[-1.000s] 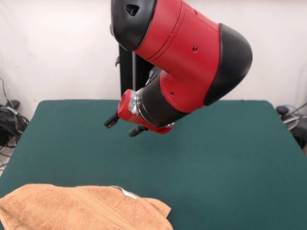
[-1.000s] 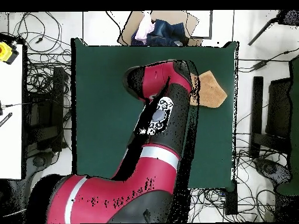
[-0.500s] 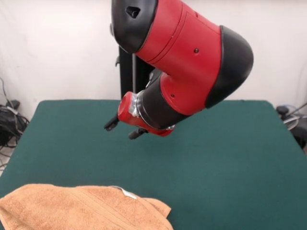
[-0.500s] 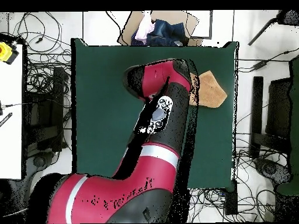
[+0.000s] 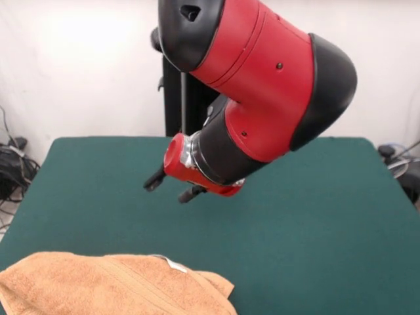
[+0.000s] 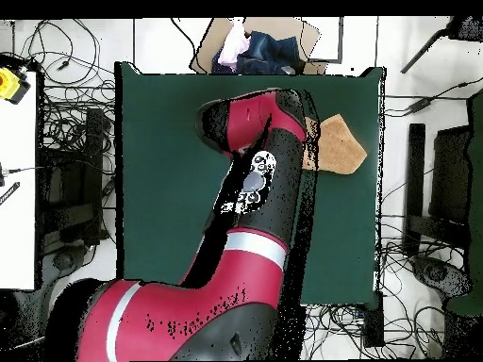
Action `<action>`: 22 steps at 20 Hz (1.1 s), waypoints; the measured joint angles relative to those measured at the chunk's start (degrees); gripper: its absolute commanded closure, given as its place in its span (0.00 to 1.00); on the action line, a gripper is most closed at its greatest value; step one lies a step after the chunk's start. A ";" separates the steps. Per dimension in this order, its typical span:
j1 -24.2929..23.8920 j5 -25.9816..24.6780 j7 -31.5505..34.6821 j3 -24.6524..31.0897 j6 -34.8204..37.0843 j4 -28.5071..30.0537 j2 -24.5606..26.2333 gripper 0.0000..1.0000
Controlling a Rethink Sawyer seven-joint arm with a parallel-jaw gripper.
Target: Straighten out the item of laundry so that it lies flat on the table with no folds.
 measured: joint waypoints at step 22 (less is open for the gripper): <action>-10.67 15.88 0.00 14.69 -25.25 19.58 -16.71 0.00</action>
